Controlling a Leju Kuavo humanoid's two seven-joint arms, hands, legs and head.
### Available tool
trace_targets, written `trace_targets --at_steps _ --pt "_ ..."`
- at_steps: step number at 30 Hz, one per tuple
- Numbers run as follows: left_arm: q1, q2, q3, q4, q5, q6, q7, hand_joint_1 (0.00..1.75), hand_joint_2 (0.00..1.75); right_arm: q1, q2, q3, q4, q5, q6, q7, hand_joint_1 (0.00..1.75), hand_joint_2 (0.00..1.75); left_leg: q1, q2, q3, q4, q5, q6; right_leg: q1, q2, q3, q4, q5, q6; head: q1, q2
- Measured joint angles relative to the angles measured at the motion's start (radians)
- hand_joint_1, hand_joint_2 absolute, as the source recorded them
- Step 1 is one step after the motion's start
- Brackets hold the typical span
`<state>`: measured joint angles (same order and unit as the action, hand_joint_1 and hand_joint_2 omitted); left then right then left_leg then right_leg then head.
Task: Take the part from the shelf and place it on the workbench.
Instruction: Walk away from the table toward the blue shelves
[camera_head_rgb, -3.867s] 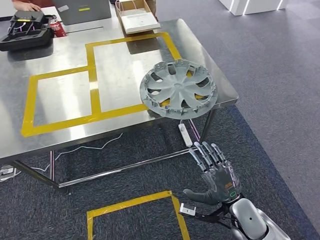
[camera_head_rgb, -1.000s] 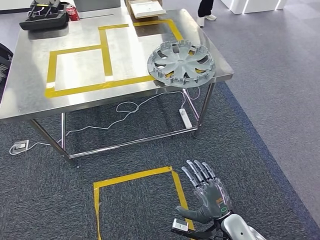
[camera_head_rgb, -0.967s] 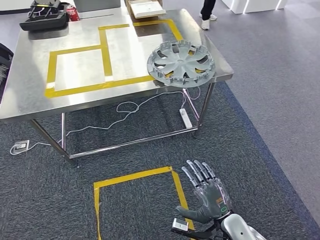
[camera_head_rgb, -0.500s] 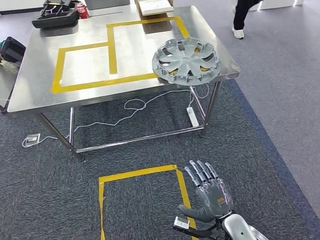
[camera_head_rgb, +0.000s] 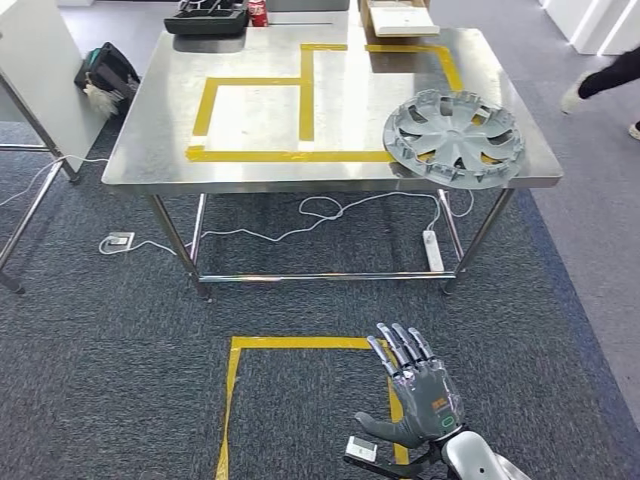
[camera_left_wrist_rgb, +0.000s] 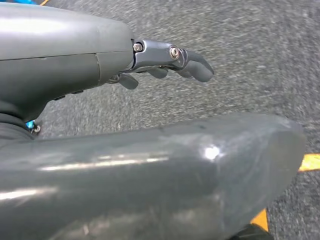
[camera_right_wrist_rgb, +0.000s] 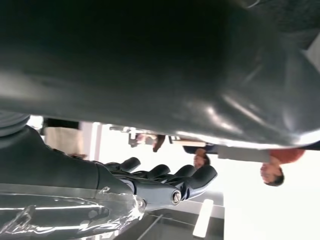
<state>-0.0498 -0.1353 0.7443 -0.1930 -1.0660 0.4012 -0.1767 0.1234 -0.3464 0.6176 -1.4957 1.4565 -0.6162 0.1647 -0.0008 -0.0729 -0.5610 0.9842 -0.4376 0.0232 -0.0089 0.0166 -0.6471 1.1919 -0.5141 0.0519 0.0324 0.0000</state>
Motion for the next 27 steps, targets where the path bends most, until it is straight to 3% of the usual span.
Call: trace_targets --at_steps 2,3,4,6,8,10,12,13,15,17,19,27 --pt "-0.001 -0.001 0.000 0.000 -0.001 0.000 0.000 0.00 0.00 -0.001 0.000 0.000 0.001 0.001 -0.001 0.001 0.00 0.00 -0.001 -0.026 -0.003 0.003 0.002 -0.005 -0.004 0.049 0.068 -0.133 0.045 -0.008 0.000 0.000" --pt "-0.002 -0.001 0.000 0.000 -0.002 0.000 0.000 0.00 0.00 -0.002 0.000 0.000 0.002 0.002 -0.001 0.001 0.00 0.00 0.000 -0.037 -0.008 0.004 0.004 -0.010 -0.005 0.067 0.087 -0.170 0.051 -0.009 -0.001 0.000" --pt "-0.002 -0.001 0.000 0.000 -0.002 -0.001 0.000 0.00 0.00 -0.002 0.000 0.000 0.002 0.003 -0.002 0.001 0.00 0.00 0.002 -0.048 -0.013 0.004 0.007 -0.016 -0.004 0.073 0.092 -0.181 0.048 -0.009 -0.001 0.000" --pt "0.002 0.000 0.000 0.000 -0.003 0.000 0.000 0.00 0.00 -0.004 0.000 0.000 0.004 0.005 -0.003 0.001 0.00 0.00 0.007 -0.063 -0.023 0.003 0.013 -0.029 -0.004 0.052 0.093 -0.187 0.052 -0.015 -0.001 0.000" --pt "0.004 0.000 0.000 0.000 -0.004 0.000 0.000 0.00 0.00 -0.007 0.000 0.001 0.004 0.006 -0.003 0.001 0.00 0.00 0.005 -0.023 -0.039 0.029 -0.006 -0.041 -0.007 0.026 0.096 -0.194 0.057 -0.025 -0.006 0.000" --pt "0.001 -0.001 0.000 0.000 -0.006 0.000 0.000 0.00 0.00 -0.007 0.000 0.001 0.006 0.008 -0.003 0.001 0.00 0.00 0.004 0.038 -0.089 0.128 -0.064 -0.052 -0.008 -0.004 0.097 -0.197 0.059 -0.030 -0.013 0.000" --pt "-0.002 -0.002 0.000 0.000 -0.008 0.000 0.000 0.00 0.00 -0.004 0.000 0.001 0.010 0.009 -0.003 0.001 0.00 0.00 0.007 0.057 -0.148 0.246 -0.111 -0.057 -0.006 -0.037 0.094 -0.197 0.058 -0.031 -0.014 0.000" --pt "-0.002 -0.002 0.000 0.000 -0.009 0.000 -0.001 0.00 0.00 -0.003 0.000 0.001 0.012 0.009 -0.003 0.001 0.00 0.00 0.008 0.060 -0.157 0.266 -0.110 -0.058 -0.006 -0.053 0.094 -0.197 0.058 -0.031 -0.014 0.000" --pt "0.000 -0.001 0.000 0.000 -0.010 -0.001 -0.001 0.00 0.00 -0.003 0.000 0.002 0.014 0.009 -0.003 0.001 0.00 0.00 0.007 0.070 -0.116 0.199 -0.061 -0.056 -0.006 -0.081 0.095 -0.197 0.057 -0.030 -0.014 0.000" --pt "-0.001 0.000 0.000 0.000 -0.010 -0.001 -0.001 0.00 0.00 -0.005 0.000 0.003 0.014 0.010 -0.003 0.000 0.00 0.00 0.003 0.114 -0.040 0.070 -0.012 -0.048 -0.001 -0.103 0.097 -0.194 0.054 -0.023 -0.015 0.000" --pt "-0.005 0.000 0.000 0.000 -0.010 -0.001 -0.002 0.00 0.00 -0.006 0.000 0.003 0.015 0.010 -0.004 0.000 0.00 0.00 -0.001 0.141 -0.005 0.004 0.001 -0.038 0.006 -0.122 0.099 -0.192 0.050 -0.012 -0.013 0.000" --pt "-0.004 0.000 0.000 0.000 -0.011 -0.002 -0.002 0.00 0.00 -0.008 0.000 0.003 0.015 0.010 -0.004 0.000 0.00 0.00 -0.002 0.123 -0.009 0.000 0.000 -0.028 0.007 -0.142 0.104 -0.195 0.051 -0.004 -0.010 0.000"
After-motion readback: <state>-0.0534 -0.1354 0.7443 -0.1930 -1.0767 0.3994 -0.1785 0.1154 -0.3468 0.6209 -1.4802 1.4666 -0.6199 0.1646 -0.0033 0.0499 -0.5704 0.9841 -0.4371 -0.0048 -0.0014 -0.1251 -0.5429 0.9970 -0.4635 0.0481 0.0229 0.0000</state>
